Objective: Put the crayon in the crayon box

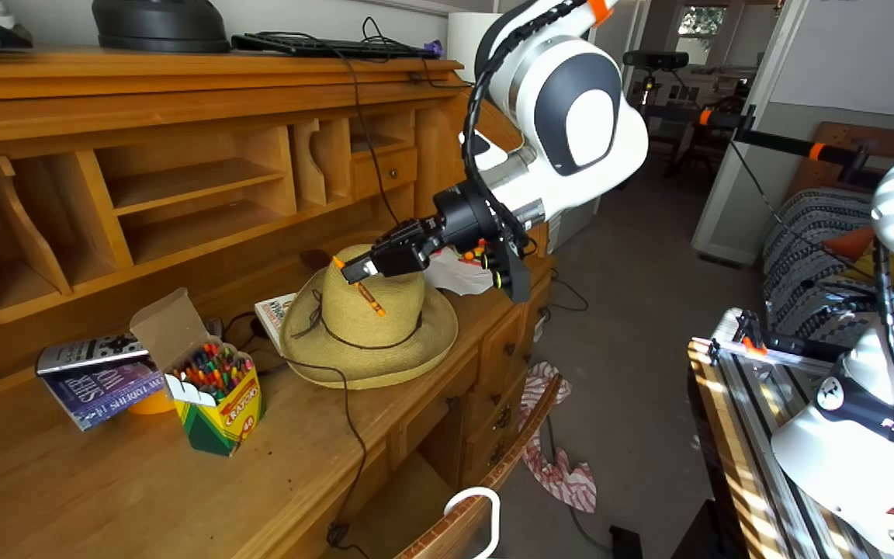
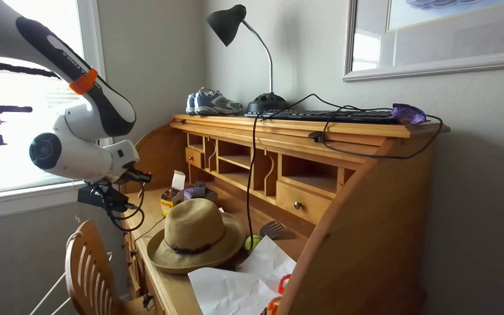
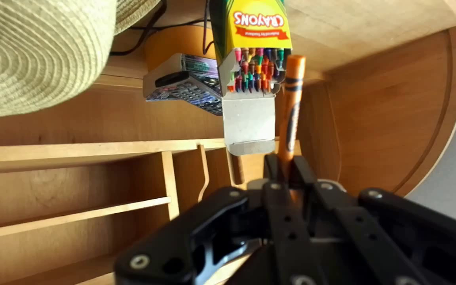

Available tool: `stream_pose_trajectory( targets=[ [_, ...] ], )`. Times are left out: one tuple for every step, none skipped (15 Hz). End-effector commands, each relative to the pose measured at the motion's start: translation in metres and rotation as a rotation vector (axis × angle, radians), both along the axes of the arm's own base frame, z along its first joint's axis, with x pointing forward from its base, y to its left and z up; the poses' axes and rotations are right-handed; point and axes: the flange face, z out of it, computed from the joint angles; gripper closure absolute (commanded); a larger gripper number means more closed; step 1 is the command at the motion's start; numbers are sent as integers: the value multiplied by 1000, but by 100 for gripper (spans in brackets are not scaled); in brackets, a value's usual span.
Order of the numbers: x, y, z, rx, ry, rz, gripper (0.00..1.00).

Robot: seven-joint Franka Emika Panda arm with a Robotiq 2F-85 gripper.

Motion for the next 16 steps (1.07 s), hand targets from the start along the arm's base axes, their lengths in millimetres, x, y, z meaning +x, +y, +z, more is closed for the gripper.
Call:
stream_pose_trajectory(
  targets=[
    [1,-6,7,28,-26,-1,90],
    [3,-8,-4,26,-12,-7,90],
    [5,-6,0,27,-15,-6,90],
    [6,-3,5,23,-17,-4,90],
    [6,0,9,19,-19,-1,90],
    [6,2,11,15,-21,1,90],
    [6,2,13,12,-22,1,90],
    [6,2,14,10,-23,0,90],
    [6,2,14,10,-23,-2,90],
    [6,1,14,10,-23,-3,90],
    [6,1,14,9,-23,-4,97],
    [10,6,16,9,-29,7,97],
    [15,15,20,16,-31,18,97],
    [20,22,24,12,-38,36,97],
    [25,31,28,17,-41,54,97],
    [31,40,32,16,-47,72,97]
  ],
)
